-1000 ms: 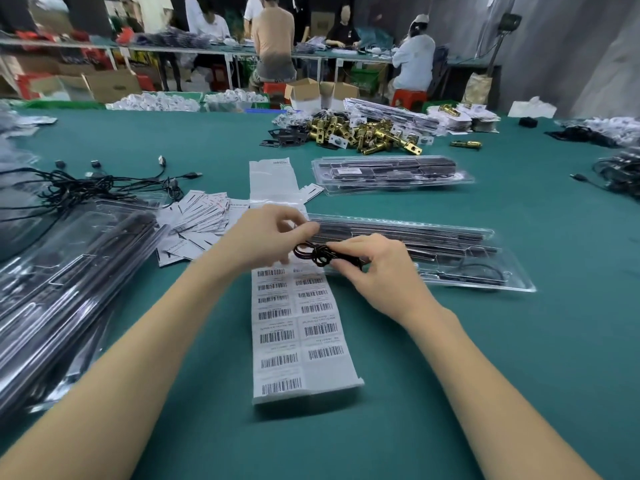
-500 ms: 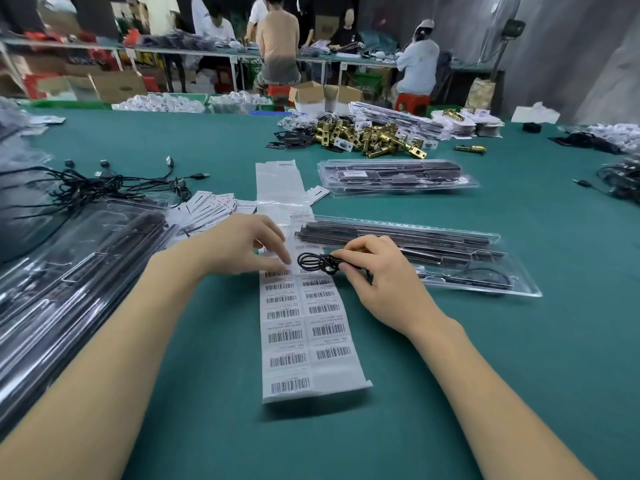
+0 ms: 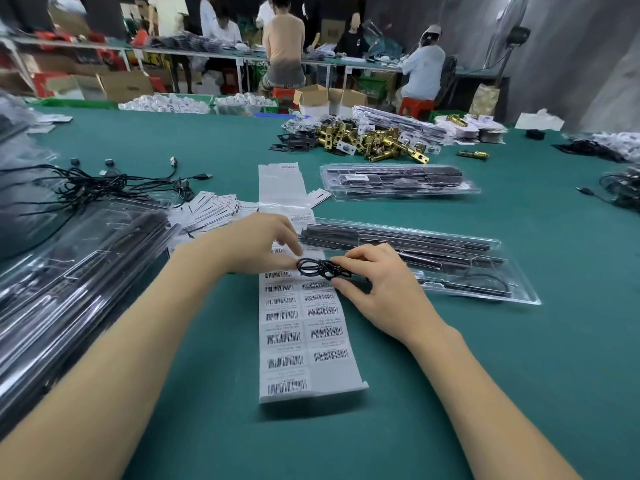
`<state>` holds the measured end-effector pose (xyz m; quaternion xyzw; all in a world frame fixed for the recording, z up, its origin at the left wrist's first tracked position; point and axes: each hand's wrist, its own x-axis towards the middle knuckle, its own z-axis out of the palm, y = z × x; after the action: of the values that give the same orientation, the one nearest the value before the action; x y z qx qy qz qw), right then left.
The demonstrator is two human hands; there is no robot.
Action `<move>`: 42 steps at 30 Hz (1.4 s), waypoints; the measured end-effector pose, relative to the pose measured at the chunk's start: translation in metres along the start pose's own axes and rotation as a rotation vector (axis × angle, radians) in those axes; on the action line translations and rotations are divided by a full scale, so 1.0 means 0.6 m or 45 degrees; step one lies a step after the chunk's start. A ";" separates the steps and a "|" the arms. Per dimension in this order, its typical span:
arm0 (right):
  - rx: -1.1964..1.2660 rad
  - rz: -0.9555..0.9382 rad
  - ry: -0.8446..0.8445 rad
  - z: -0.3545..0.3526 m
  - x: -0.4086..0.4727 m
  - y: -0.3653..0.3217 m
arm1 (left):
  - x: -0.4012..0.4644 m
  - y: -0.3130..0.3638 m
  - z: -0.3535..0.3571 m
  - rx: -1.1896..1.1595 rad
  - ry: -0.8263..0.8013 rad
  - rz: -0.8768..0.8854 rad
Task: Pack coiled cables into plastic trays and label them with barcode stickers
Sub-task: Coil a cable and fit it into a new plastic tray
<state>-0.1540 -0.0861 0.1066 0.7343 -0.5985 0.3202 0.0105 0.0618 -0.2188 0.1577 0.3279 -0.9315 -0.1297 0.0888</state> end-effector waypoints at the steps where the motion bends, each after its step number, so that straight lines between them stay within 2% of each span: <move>1: -0.001 -0.003 0.000 -0.001 -0.001 0.000 | 0.002 0.000 -0.002 0.012 -0.014 0.011; 5: -0.034 -0.062 0.004 -0.003 0.000 -0.002 | 0.007 0.002 -0.016 0.063 -0.079 0.012; 17: -0.058 -0.120 -0.071 -0.009 -0.003 -0.007 | 0.021 0.027 -0.036 0.342 -0.249 0.256; 22: -0.078 -0.118 -0.072 -0.008 -0.002 -0.009 | 0.022 0.046 -0.029 0.499 -0.247 0.381; 31: -0.086 -0.108 -0.096 -0.008 -0.003 -0.012 | 0.017 0.058 -0.015 0.744 -0.264 0.383; 42: -0.098 -0.211 -0.118 0.005 0.004 -0.033 | 0.000 0.040 0.007 0.437 -0.068 0.528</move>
<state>-0.1348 -0.0835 0.1126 0.7944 -0.5474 0.2606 0.0373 0.0469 -0.2000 0.1605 0.1369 -0.9892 0.0425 0.0318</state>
